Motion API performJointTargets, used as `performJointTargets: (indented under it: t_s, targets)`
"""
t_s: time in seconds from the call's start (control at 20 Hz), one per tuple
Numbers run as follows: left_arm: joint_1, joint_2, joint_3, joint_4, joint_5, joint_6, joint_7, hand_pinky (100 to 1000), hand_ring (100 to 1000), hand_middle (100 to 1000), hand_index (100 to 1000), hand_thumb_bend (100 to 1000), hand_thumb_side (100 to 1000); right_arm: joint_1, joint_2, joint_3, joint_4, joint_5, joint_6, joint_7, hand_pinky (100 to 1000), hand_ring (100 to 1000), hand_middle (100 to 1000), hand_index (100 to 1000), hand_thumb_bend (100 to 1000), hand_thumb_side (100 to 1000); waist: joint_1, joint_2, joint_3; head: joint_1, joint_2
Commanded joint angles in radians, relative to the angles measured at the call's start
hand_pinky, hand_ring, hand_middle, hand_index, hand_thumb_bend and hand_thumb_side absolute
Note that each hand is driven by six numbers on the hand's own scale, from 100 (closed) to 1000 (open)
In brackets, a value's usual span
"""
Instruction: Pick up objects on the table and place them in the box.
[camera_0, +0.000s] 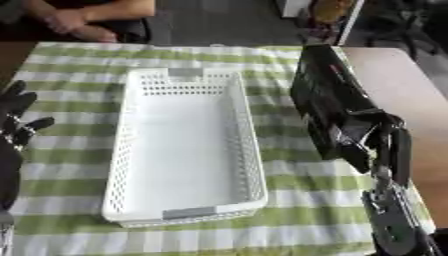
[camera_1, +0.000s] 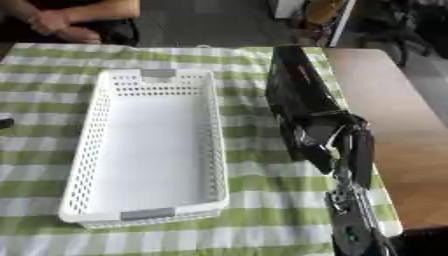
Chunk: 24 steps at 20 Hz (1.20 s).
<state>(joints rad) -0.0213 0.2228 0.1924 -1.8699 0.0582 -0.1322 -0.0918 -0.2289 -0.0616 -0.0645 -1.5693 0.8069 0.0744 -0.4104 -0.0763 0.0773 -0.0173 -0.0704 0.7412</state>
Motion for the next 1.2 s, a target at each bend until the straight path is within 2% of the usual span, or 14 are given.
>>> performJointTargets:
  t_s: [0.05, 0.1, 0.15, 0.55, 0.9, 1.2]
  targets:
    - [-0.008, 0.006, 0.004, -0.010, 0.005, -0.003, -0.003, 781, 1000, 1000, 826, 153, 1000, -0.028, -0.018, -0.008, -0.047, -0.024, 0.002, -0.009, 233, 289, 309, 502, 231, 485, 0.006, -0.011, -0.001, 0.006, -0.019]
    - [-0.008, 0.006, 0.004, -0.010, 0.005, -0.003, -0.003, 781, 1000, 1000, 826, 154, 1000, -0.031, -0.019, -0.008, -0.055, -0.030, 0.003, -0.010, 233, 290, 309, 502, 223, 534, 0.006, -0.011, -0.001, 0.006, -0.020]
    - [-0.008, 0.006, 0.004, -0.010, 0.005, -0.003, -0.003, 781, 1000, 1000, 826, 153, 1000, -0.036, -0.020, -0.009, -0.066, -0.035, 0.004, -0.012, 233, 290, 308, 500, 221, 484, 0.006, -0.011, -0.001, 0.006, -0.020]
    - [-0.007, 0.006, 0.004, -0.009, 0.005, -0.003, -0.003, 781, 1000, 1000, 826, 153, 1000, -0.057, -0.030, 0.001, -0.160, -0.073, 0.006, -0.013, 236, 293, 309, 497, 201, 488, 0.006, -0.012, -0.001, 0.007, -0.021]
    - [-0.007, 0.006, 0.003, -0.008, 0.005, -0.003, -0.004, 781, 1000, 1000, 826, 153, 1000, -0.082, -0.045, 0.029, -0.263, -0.119, 0.001, -0.002, 239, 298, 312, 496, 178, 498, 0.006, -0.015, 0.001, 0.006, -0.020]
    - [-0.006, 0.006, 0.002, -0.006, 0.006, -0.003, -0.006, 781, 1000, 1000, 826, 153, 1000, -0.103, -0.057, 0.063, -0.307, -0.149, -0.013, 0.020, 243, 303, 316, 495, 159, 509, 0.006, -0.018, 0.002, 0.005, -0.020]
